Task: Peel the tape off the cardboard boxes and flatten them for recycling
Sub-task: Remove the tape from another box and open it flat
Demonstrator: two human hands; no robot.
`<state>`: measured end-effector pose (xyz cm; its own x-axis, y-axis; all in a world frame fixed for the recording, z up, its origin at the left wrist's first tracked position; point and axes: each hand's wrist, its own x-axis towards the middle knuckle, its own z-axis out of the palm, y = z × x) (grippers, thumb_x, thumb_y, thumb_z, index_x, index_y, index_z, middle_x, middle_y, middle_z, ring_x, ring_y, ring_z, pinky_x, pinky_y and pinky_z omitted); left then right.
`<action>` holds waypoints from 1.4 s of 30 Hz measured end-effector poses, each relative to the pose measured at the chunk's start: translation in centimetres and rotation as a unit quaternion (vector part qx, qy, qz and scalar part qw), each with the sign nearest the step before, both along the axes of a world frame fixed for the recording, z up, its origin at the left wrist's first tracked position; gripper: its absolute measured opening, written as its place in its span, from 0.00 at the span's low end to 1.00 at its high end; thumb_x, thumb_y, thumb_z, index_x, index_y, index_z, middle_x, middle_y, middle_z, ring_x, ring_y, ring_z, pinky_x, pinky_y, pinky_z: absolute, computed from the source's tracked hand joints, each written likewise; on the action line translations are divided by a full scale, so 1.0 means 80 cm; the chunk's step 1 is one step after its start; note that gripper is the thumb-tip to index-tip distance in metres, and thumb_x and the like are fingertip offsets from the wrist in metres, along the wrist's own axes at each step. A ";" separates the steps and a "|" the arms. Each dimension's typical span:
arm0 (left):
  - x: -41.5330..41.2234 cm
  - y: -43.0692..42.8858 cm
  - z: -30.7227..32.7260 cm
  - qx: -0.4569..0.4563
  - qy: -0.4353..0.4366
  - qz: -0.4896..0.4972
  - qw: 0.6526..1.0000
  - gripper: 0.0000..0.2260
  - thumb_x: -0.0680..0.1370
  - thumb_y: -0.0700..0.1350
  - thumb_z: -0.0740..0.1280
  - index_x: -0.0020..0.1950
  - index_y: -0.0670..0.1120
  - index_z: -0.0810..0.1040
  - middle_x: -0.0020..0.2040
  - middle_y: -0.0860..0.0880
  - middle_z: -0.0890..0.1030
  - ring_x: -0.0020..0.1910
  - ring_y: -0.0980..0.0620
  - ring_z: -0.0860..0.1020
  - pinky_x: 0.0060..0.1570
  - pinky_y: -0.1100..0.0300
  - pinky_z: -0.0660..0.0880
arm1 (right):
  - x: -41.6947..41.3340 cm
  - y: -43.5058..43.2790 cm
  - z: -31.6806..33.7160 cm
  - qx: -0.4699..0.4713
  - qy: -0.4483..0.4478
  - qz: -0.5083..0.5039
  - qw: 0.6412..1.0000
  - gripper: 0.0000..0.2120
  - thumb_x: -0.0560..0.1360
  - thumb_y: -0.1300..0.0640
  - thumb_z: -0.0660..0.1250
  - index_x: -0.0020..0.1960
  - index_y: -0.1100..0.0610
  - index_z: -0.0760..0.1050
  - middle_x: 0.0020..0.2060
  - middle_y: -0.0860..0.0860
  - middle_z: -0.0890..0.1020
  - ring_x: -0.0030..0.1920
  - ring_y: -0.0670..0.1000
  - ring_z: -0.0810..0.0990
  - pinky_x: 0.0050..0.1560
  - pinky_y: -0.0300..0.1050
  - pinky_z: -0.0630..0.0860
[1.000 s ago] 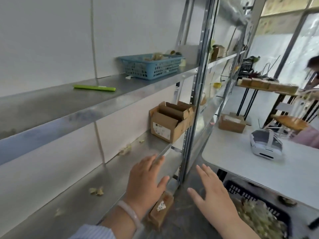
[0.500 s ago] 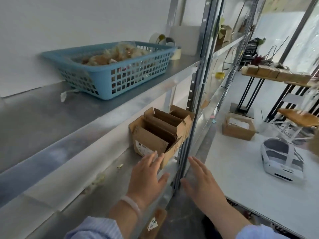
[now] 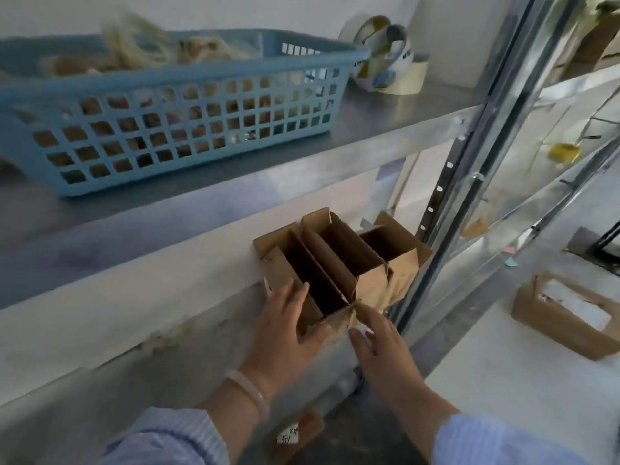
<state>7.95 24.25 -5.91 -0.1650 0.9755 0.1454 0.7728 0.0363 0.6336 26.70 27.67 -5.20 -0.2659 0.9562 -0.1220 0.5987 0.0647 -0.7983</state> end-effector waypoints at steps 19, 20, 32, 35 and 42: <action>-0.025 -0.058 0.034 0.131 -0.403 0.079 0.902 0.16 0.73 0.59 0.66 0.61 0.66 0.76 0.62 0.57 0.79 0.63 0.58 0.75 0.60 0.63 0.73 | -0.041 0.005 -0.009 -0.391 0.352 -0.047 0.849 0.22 0.73 0.42 0.68 0.65 0.40 0.69 0.62 0.51 0.73 0.57 0.53 0.76 0.51 0.52 0.80; -0.030 -0.064 0.033 0.126 -0.436 0.091 0.887 0.18 0.73 0.60 0.68 0.62 0.66 0.75 0.62 0.56 0.79 0.64 0.57 0.75 0.60 0.60 0.73 | -0.044 0.002 -0.005 -0.381 0.351 -0.023 0.855 0.27 0.70 0.40 0.68 0.68 0.38 0.67 0.64 0.51 0.71 0.60 0.55 0.74 0.56 0.55 0.78; -0.089 -0.107 0.039 0.127 -0.637 0.323 0.689 0.23 0.80 0.55 0.61 0.74 0.54 0.63 0.71 0.46 0.70 0.67 0.42 0.71 0.57 0.38 0.75 | -0.070 -0.026 0.030 0.267 0.051 0.220 0.937 0.35 0.66 0.29 0.64 0.69 0.42 0.68 0.69 0.53 0.62 0.70 0.54 0.61 0.68 0.52 0.61; -0.085 -0.118 0.038 0.087 -0.654 0.309 0.685 0.19 0.81 0.51 0.60 0.71 0.51 0.66 0.66 0.43 0.74 0.61 0.40 0.76 0.48 0.42 0.80 | -0.094 -0.024 0.042 0.283 0.084 0.267 0.917 0.32 0.70 0.32 0.62 0.67 0.48 0.72 0.69 0.46 0.68 0.73 0.48 0.60 0.74 0.58 0.54; -0.096 -0.137 0.021 -0.017 -0.291 0.438 0.850 0.38 0.78 0.53 0.65 0.78 0.49 0.44 0.77 0.41 0.55 0.76 0.43 0.55 0.72 0.43 0.58 | -0.166 -0.023 0.057 0.316 -0.009 0.253 0.915 0.35 0.66 0.24 0.55 0.58 0.48 0.78 0.53 0.46 0.80 0.58 0.45 0.72 0.68 0.47 0.60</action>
